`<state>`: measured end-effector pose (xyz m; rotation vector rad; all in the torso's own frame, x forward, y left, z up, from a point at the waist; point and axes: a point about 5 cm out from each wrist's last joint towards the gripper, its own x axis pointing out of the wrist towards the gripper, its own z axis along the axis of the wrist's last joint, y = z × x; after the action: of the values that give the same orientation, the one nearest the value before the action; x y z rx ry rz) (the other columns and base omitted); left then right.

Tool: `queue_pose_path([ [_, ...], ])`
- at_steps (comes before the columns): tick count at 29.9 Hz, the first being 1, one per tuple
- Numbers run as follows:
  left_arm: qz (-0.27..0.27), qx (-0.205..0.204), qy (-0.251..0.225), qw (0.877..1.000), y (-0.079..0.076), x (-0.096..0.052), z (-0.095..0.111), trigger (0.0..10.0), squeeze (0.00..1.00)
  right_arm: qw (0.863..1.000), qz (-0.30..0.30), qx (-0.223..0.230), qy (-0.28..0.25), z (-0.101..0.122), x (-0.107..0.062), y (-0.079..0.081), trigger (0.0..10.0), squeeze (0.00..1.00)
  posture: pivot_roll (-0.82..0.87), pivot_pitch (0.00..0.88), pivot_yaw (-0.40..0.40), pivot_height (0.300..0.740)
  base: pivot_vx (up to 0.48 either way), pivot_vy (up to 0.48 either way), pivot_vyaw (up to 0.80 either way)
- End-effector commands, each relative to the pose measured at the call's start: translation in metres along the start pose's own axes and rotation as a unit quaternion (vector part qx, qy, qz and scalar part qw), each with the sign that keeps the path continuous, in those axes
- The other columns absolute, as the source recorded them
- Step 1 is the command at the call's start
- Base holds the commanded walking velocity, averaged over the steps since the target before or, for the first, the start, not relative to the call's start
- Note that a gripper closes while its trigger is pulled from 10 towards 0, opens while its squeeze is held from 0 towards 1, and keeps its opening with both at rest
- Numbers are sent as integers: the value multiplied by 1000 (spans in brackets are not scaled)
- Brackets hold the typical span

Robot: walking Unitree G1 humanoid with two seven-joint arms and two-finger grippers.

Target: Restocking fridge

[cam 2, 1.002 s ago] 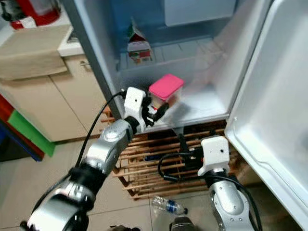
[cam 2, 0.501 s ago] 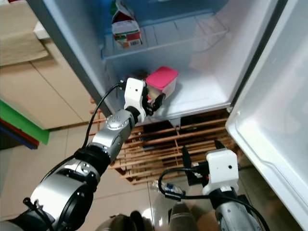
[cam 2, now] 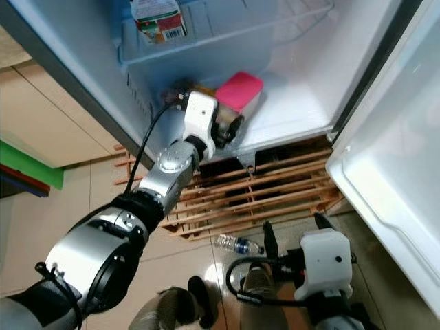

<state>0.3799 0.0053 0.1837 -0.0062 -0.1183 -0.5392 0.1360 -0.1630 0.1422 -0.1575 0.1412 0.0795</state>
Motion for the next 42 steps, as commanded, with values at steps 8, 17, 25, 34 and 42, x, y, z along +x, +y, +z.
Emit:
queue_pose_path([
  [8, 31, 11, -53, 998, 2, 7, 23, 10000, 1000, 1000, 5, 4, 7, 1, -4, 3, 10000, 75, -470, 316, 176, 740, 0, 0, 0],
  [17, 39, -42, -13, 998, 8, 5, 12, 10000, 1000, 1000, 22, 0, 1, -3, 10, 4, 10000, 78, -424, 268, 165, 740, 0, 0, 0],
  [25, 9, -97, 22, 995, 7, -7, -13, 10000, 129, 999, 40, 2, -16, -7, 36, 7, 10000, 75, -354, 179, 162, 740, 0, 0, 0],
  [34, 10, -58, 10, 998, 11, -15, -18, 10000, 0, 997, 55, -4, -49, -3, 65, 7, 10000, 78, -305, 79, 157, 740, 0, 0, 0],
  [42, -59, -23, -58, 996, 22, -57, 1, 10000, 0, 996, 37, 0, -76, -1, 86, 0, 10000, 78, -234, 0, 150, 740, 0, 0, 0],
])
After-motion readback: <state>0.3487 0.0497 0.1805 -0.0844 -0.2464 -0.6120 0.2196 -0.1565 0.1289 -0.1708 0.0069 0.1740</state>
